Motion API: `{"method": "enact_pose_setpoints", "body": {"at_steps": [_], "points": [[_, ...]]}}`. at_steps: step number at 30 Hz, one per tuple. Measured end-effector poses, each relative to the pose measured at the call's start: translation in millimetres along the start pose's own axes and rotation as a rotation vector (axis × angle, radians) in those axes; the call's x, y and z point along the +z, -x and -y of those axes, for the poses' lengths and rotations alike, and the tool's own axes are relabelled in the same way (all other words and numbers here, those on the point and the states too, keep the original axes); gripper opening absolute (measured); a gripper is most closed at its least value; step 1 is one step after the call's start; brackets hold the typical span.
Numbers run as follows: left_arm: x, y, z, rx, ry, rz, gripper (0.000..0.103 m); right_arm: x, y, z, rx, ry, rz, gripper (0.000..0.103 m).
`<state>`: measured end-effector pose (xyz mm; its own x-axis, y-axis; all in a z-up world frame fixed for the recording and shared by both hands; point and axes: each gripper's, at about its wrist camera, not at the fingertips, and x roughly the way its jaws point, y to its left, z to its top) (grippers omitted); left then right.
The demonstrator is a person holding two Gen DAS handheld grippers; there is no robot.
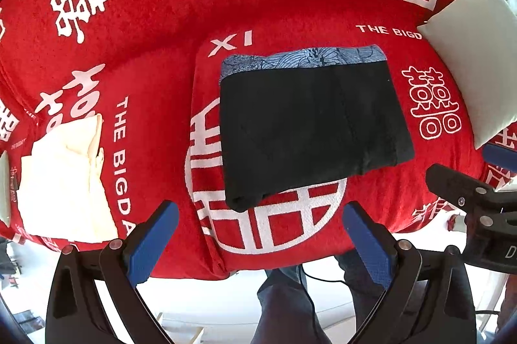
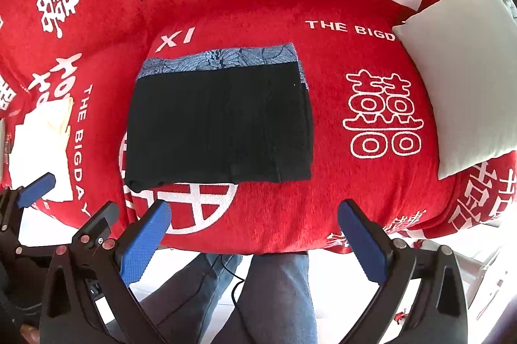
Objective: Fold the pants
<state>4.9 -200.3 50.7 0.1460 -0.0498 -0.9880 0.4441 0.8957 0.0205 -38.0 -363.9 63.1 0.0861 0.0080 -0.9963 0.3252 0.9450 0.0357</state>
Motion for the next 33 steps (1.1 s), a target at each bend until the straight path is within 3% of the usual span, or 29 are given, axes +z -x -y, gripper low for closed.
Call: {"method": "enact_pose_setpoints", "body": {"at_steps": [33], "points": [[4.7, -8.4, -4.5, -0.049, 0.047, -0.012, 0.102, 9.4, -3.3, -0.9, -0.009, 0.002, -0.005, 0.103]]}}
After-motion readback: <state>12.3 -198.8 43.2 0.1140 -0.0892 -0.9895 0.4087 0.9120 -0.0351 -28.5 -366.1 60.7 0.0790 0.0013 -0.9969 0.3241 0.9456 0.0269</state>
